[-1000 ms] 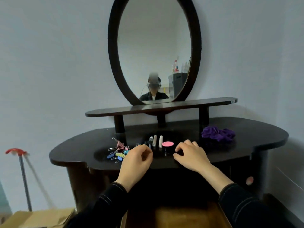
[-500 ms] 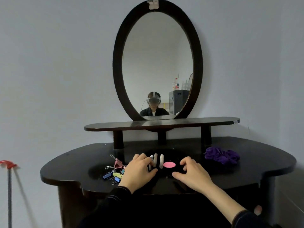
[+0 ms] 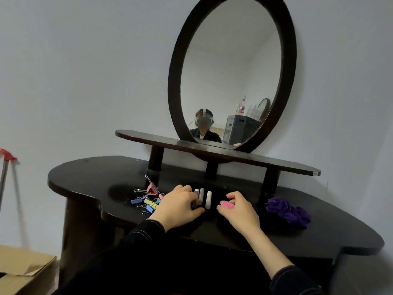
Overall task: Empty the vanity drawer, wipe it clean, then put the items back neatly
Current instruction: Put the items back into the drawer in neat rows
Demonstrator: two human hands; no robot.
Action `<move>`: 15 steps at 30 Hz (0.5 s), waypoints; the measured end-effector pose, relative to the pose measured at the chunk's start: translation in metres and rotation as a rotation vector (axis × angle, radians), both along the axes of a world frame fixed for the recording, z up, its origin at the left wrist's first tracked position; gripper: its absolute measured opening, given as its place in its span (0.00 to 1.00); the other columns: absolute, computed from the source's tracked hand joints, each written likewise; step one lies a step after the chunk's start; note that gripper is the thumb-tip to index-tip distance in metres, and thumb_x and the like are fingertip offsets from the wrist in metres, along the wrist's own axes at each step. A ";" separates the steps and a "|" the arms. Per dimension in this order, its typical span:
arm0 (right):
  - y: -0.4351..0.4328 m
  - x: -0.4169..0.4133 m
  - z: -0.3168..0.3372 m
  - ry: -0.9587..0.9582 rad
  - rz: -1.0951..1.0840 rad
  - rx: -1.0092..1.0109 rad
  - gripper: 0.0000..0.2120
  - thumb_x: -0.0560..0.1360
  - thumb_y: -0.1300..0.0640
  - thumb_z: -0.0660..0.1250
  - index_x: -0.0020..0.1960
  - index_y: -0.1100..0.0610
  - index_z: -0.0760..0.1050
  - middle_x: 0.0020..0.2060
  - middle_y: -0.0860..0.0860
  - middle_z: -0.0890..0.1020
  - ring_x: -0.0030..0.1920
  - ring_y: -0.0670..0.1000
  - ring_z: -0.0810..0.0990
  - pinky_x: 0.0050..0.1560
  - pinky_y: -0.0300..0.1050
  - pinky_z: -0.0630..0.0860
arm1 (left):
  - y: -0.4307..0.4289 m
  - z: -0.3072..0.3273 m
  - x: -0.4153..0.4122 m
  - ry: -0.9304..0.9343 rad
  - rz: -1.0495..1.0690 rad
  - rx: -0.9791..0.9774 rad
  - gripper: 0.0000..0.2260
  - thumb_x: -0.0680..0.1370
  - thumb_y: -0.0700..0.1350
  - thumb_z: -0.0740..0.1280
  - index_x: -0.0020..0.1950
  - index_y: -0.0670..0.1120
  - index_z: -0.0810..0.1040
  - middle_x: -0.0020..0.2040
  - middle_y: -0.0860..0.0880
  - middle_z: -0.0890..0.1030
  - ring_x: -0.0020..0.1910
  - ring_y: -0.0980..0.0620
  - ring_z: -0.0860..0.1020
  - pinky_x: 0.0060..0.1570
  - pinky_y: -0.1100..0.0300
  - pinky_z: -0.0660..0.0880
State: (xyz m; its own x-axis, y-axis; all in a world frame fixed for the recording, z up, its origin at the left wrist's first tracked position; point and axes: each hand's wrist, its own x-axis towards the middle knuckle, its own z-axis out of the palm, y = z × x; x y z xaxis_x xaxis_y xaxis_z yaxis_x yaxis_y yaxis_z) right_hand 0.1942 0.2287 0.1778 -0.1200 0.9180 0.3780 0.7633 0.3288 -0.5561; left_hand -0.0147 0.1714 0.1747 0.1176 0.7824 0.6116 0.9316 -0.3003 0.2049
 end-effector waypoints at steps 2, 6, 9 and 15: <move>0.002 0.003 -0.001 -0.062 -0.096 0.012 0.27 0.73 0.39 0.71 0.68 0.47 0.70 0.62 0.44 0.77 0.59 0.48 0.78 0.49 0.46 0.72 | -0.001 0.000 0.000 -0.013 0.010 0.011 0.13 0.75 0.61 0.67 0.46 0.51 0.79 0.46 0.56 0.73 0.50 0.55 0.70 0.42 0.60 0.68; 0.000 -0.001 0.000 -0.180 -0.168 0.017 0.27 0.76 0.38 0.68 0.70 0.49 0.69 0.66 0.46 0.73 0.58 0.49 0.79 0.45 0.45 0.71 | -0.001 -0.001 0.000 -0.003 0.022 0.014 0.10 0.76 0.56 0.67 0.48 0.50 0.79 0.47 0.55 0.72 0.50 0.54 0.71 0.40 0.60 0.67; -0.008 -0.006 0.001 -0.206 -0.235 0.195 0.24 0.77 0.38 0.67 0.68 0.49 0.70 0.63 0.47 0.72 0.52 0.47 0.80 0.39 0.43 0.73 | -0.001 -0.001 -0.002 -0.019 0.036 -0.003 0.07 0.76 0.50 0.67 0.50 0.49 0.79 0.48 0.54 0.71 0.49 0.52 0.73 0.40 0.60 0.66; -0.017 -0.025 0.001 -0.184 0.022 0.357 0.09 0.81 0.48 0.63 0.61 0.46 0.72 0.57 0.41 0.73 0.41 0.41 0.78 0.41 0.41 0.77 | -0.001 -0.003 -0.003 -0.110 0.064 -0.052 0.03 0.76 0.43 0.65 0.48 0.46 0.77 0.49 0.51 0.70 0.39 0.48 0.73 0.36 0.59 0.65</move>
State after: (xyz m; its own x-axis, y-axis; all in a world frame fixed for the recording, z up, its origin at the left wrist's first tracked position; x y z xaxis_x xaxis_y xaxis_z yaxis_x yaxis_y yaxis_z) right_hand 0.1689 0.2119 0.1791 -0.2335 0.7291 0.6433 0.8301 0.4940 -0.2586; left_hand -0.0180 0.1706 0.1720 0.0012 0.8171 0.5765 0.9197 -0.2273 0.3203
